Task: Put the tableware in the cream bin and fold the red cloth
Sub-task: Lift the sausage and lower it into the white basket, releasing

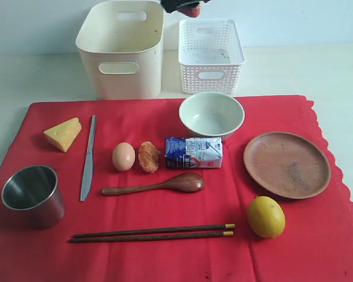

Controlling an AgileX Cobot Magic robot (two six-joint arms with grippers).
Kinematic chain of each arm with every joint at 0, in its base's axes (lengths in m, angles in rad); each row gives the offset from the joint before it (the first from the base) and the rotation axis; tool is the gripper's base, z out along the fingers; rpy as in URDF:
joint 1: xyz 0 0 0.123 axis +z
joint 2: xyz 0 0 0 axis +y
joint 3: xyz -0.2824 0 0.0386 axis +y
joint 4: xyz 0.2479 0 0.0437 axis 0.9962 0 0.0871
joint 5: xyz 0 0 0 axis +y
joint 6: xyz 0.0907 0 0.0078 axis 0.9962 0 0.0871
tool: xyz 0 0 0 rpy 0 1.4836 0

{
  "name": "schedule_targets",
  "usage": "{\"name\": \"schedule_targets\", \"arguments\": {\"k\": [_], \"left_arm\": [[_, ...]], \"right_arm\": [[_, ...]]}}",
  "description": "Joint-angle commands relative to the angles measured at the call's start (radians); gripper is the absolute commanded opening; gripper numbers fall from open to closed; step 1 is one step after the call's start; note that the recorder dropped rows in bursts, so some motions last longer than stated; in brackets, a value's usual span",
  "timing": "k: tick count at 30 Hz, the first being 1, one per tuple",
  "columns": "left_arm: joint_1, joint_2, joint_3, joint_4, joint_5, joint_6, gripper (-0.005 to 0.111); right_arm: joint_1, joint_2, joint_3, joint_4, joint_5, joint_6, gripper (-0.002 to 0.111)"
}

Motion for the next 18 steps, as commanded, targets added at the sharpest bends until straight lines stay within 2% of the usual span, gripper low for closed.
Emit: {"name": "schedule_targets", "arguments": {"k": [1, 5, 13, 18], "left_arm": [[0.002, -0.006, 0.001, 0.002, -0.003, 0.000, 0.000], [0.002, -0.006, 0.001, 0.002, -0.003, 0.000, 0.000], [0.002, -0.006, 0.001, 0.002, -0.003, 0.000, 0.000], [0.002, -0.006, 0.001, 0.002, -0.003, 0.000, 0.000]], "right_arm": [[-0.091, 0.047, -0.005, -0.005, -0.022, 0.099, 0.000], [-0.136, 0.135, -0.005, -0.005, -0.085, 0.101, 0.000], [-0.138, 0.253, -0.005, -0.001, -0.335, 0.171, 0.000], [-0.138, 0.294, -0.005, 0.002, -0.407, 0.187, 0.000]]}}
